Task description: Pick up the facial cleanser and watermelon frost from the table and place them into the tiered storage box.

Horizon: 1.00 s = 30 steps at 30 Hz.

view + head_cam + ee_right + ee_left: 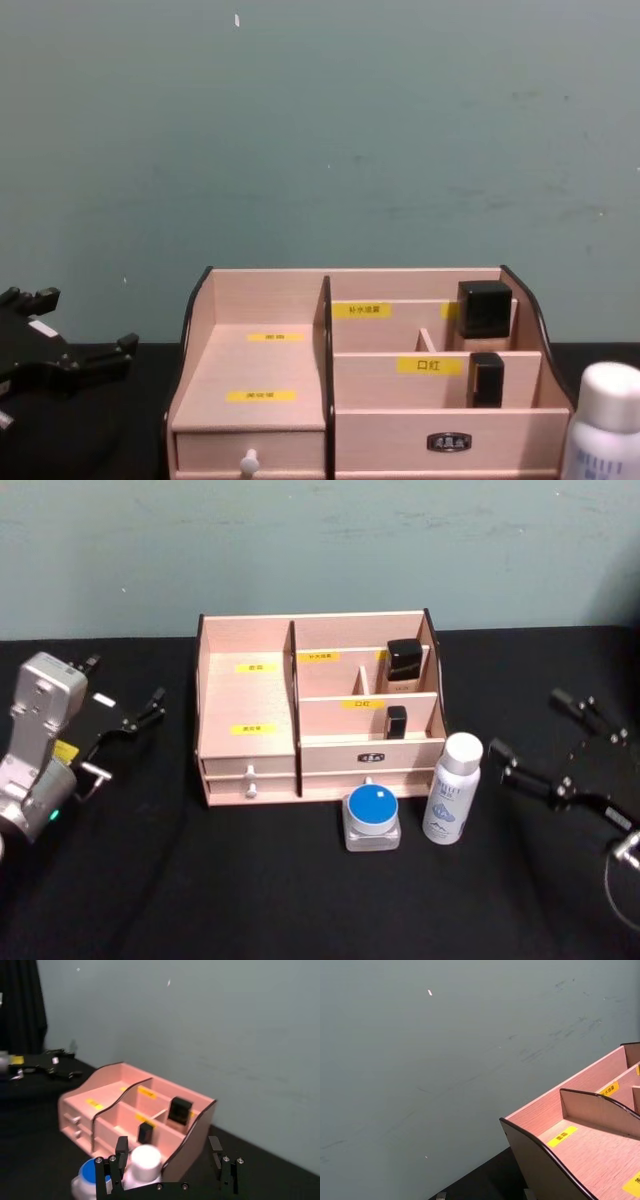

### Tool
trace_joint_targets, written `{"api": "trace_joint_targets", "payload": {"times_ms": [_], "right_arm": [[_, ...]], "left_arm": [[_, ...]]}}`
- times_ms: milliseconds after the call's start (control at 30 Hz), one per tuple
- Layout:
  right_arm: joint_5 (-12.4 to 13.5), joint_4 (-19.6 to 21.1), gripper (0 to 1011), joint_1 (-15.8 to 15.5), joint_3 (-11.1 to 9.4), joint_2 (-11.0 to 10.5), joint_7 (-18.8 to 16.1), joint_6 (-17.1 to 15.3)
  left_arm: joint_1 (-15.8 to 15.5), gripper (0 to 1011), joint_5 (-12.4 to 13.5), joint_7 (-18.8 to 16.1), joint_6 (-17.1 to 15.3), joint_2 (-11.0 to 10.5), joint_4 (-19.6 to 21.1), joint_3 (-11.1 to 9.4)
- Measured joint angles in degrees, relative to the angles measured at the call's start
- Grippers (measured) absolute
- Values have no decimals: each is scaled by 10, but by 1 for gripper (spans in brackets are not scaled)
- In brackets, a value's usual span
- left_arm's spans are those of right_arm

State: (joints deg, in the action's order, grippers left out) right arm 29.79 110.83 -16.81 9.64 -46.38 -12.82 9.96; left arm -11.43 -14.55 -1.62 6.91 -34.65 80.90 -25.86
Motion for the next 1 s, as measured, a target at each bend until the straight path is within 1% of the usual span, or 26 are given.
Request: {"api": "trace_joint_targets", "payload": {"times_ms": [33,67,100,200,333,500,533,600,1000], "right_arm": [[2,4,1000,-8,-1,-2,-3,-4],[2,4,1002,-8,-1,-2,-3,-4],[2,7,1000,-15,-1,-3,-6,-9],[-2,8,1002,-24,0,-4,-9,-16],[-11,0,1000,-26,7,1,-14,-26],[-27,-21,1002,-17,20,13,-19,-37],[-27,-21,1002,-17,20,13,-19,-37],[-36,-35,1002,-9,27,22,-23,-42],[-53,-80,1000,20,44,54,-44,-53]], "left_arm": [[0,1001,0,0,0,0,0,0],[0,1001,0,0,0,0,0,0],[0,1001,0,0,0,0,0,0],[0,1001,0,0,0,0,0,0],[0,1001,0,0,0,0,0,0],[0,1001,0,0,0,0,0,0],[0,1001,0,0,0,0,0,0],[0,1001,0,0,0,0,0,0],[0,1001,0,0,0,0,0,0]]}}
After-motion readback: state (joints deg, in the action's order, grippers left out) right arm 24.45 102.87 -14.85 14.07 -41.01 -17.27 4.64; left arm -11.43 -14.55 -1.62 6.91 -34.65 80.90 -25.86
